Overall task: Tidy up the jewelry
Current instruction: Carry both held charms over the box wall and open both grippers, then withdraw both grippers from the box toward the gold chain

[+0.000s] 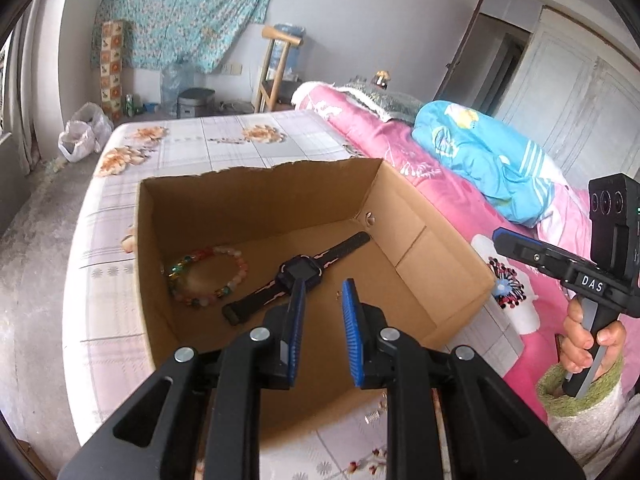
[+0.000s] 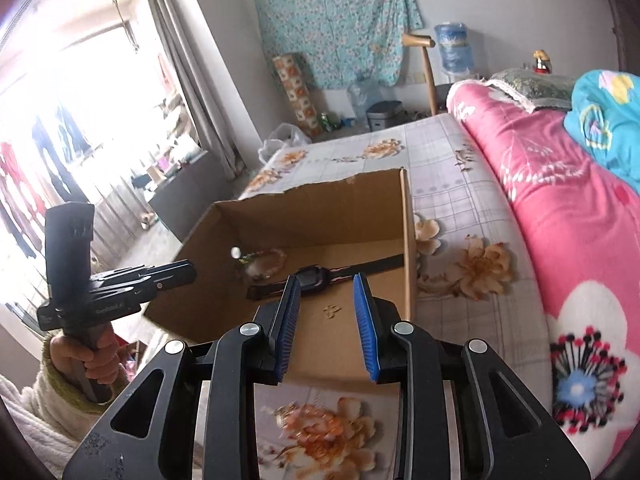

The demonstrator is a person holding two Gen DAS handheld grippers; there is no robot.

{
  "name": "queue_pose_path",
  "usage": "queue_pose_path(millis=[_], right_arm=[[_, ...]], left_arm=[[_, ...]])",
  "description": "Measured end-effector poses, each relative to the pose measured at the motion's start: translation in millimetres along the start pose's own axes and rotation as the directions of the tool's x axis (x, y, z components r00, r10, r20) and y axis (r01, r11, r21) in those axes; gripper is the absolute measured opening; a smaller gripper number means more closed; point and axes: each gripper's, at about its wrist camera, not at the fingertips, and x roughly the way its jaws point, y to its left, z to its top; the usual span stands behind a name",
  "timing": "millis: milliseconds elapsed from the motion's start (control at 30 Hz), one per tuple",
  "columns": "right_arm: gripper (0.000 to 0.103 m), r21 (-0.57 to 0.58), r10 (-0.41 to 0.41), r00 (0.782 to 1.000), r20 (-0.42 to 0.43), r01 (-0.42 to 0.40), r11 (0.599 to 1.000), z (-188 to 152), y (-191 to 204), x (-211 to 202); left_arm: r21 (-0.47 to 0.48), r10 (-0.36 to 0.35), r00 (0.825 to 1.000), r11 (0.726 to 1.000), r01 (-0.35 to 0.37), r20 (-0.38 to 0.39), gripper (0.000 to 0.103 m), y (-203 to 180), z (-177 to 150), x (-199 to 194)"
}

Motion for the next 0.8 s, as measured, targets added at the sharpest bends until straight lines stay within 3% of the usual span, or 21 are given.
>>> queue_pose_path(millis=[200,433,600,800], right_arm=[[0.031,-0.046,0.033,0.999,0.023,-0.032,0.998,-29,25,-26],[0.032,-0.077,0.043,0.998,-0.044,-0.046,0.996,-66,49,-25],[0.029,-0.033,0.082,0.988,-0.134,-0.087,0.996,-92,59,-3],[0.017,0.013,0.052,0.97,-0.237,-0.051,0.999,-117,57,29]], left_arm=[[0.066,0.023,0.998,0.997,-0.027,0.056,0.024,-8,-36,-44],[0.119,0.002,0.999,0.993,-0.007,0.048,0.032,-18,-84,-70],[0.118,-0.009,1.0,0.993,0.011,-0.014,0.033,-25,-112,-54],[0.151,0.065,0.995,0.987,-0.053,-0.077,0.033,-34,-138,-9]])
